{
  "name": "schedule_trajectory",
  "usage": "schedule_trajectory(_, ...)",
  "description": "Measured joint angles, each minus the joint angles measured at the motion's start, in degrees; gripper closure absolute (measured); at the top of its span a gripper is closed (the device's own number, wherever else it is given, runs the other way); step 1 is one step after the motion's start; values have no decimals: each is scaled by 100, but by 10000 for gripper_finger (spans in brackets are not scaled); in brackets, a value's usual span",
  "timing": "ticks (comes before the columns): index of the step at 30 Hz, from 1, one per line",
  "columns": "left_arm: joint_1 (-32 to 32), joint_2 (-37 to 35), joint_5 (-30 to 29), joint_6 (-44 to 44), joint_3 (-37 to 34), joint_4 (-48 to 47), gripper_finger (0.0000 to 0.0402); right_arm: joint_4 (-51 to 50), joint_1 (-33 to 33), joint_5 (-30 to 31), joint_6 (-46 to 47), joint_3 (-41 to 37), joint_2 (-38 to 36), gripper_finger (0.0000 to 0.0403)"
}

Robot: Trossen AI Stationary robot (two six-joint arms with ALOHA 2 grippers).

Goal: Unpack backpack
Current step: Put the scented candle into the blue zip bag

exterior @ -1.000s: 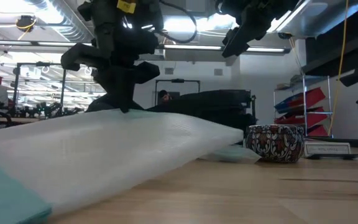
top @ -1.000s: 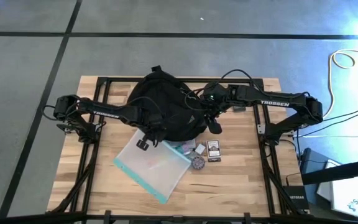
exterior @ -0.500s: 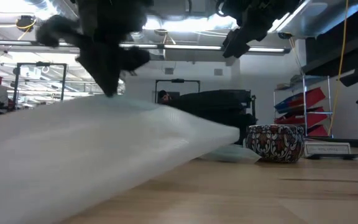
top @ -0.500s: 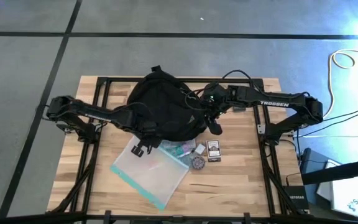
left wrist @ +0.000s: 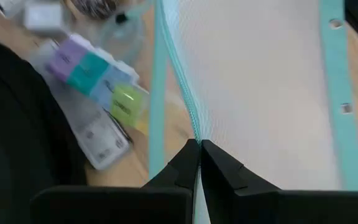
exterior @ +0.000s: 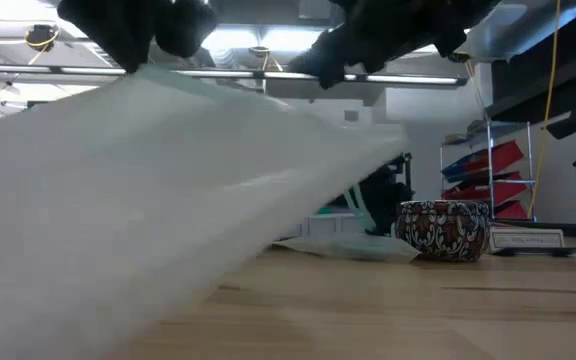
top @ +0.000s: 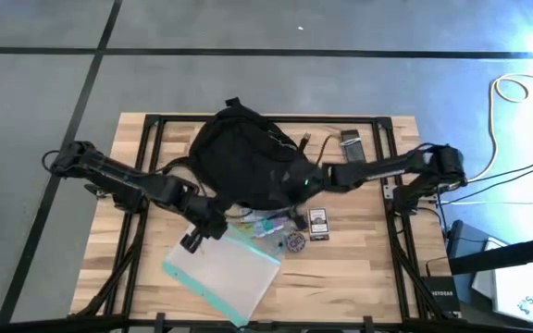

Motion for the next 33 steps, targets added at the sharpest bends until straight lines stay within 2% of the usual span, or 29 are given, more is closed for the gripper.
schedule_trajectory(2, -131, 0, -165, 105, 0, 91, 401, 342, 152, 340, -314, 0, 264, 236)
schedule_trajectory(6, -346, 0, -498, 205, -1, 364, 401, 828, 152, 268, -281, 2, 733, 236)
schedule_trajectory(12, -381, 22, -822, 414, -349, 1299, 401, 1680, 167, -852, 634, 3, 1066, 236)
schedule_trajectory(15, -341, 22, -867, 581, -605, 1577, 401, 1943, 160, -1260, 1341, 9, 1074, 235)
schedule_trajectory(17, -341, 24, -1033, 624, -725, 1726, 401, 1894, 165, -1443, 1353, 9, 1074, 235)
schedule_trajectory(19, -341, 26, -1204, 664, -786, 1957, 401, 1629, 229, -1294, 814, 11, 1074, 235)
schedule_trajectory(22, -358, 28, -1296, 819, -831, 2394, 401, 1179, 265, -357, -355, 8, 1081, 235)
schedule_trajectory(26, -468, 28, -1502, 943, -833, 2735, 401, 1379, 197, 537, -778, 7, 1053, 235)
schedule_trajectory(29, -536, 28, -1555, 971, -833, 2704, 401, 1411, 252, 557, -1326, 11, 1048, 235)
schedule_trajectory(33, -575, 28, -1583, 938, -833, 2707, 401, 1138, 486, 408, -2845, 11, 1048, 235)
